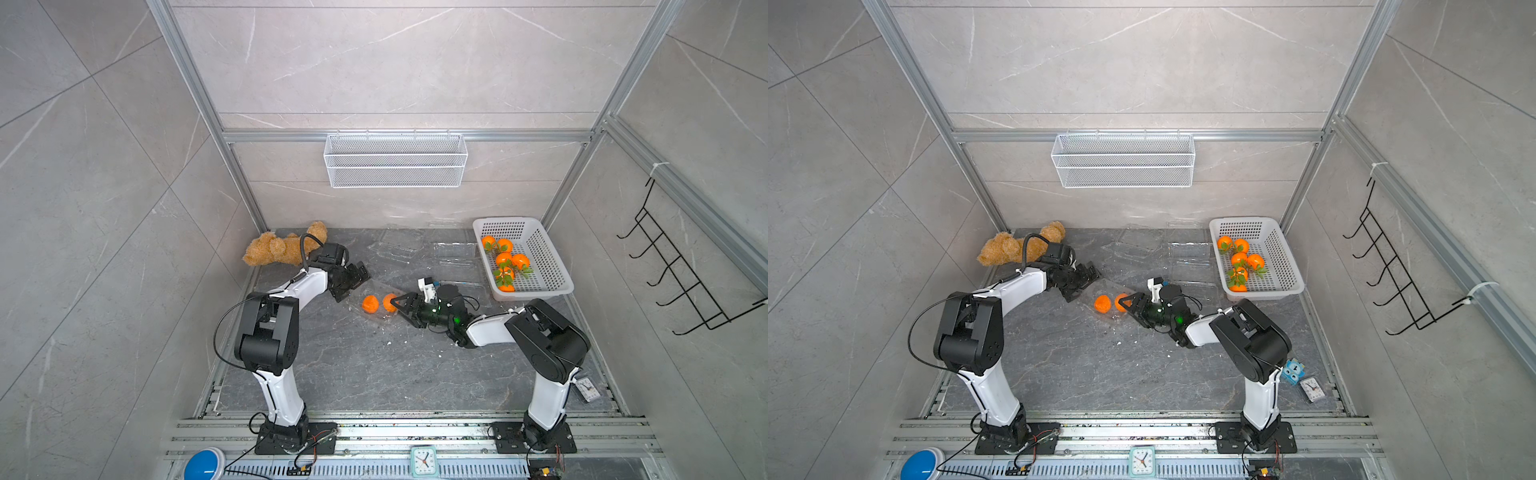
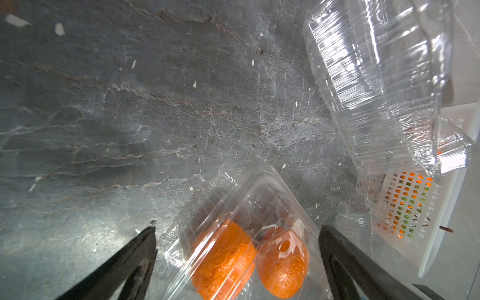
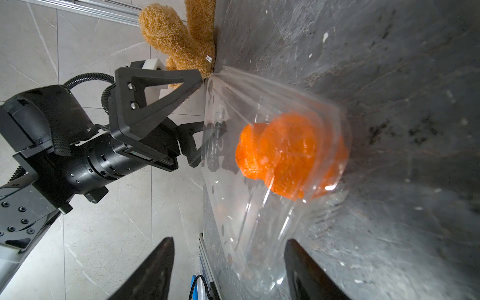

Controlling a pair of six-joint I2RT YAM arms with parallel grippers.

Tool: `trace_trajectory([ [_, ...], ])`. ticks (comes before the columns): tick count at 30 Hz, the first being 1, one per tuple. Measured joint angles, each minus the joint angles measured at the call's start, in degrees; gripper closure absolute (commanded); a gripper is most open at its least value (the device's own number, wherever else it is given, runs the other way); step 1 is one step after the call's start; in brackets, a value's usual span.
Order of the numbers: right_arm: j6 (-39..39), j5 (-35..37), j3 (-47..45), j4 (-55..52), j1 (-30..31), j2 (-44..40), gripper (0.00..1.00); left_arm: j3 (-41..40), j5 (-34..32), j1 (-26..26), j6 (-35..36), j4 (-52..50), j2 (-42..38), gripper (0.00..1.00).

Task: Take oranges out of containers
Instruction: Open the packing box at the center of the board.

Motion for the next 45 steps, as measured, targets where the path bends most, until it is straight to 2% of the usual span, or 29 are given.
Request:
trace_trajectory([
  [11,0.2,-0.22,0.11,0.74,0.0,0.0,0.36,-1.03,0.04,-0.5,-0.57,1.44,-0.02,0.01],
  [34,6.88,-2.14,0.2,10.54,-0.04,3.58,0.52,-1.51,1.51,-4.85,-3.41,3.8,-0.02,0.01],
  [45,7.13,-2.56,1.7,11.54,0.35,5.07,0.52,-1.6,2.14,-6.03,-5.31,5.38,-0.02,0.01],
])
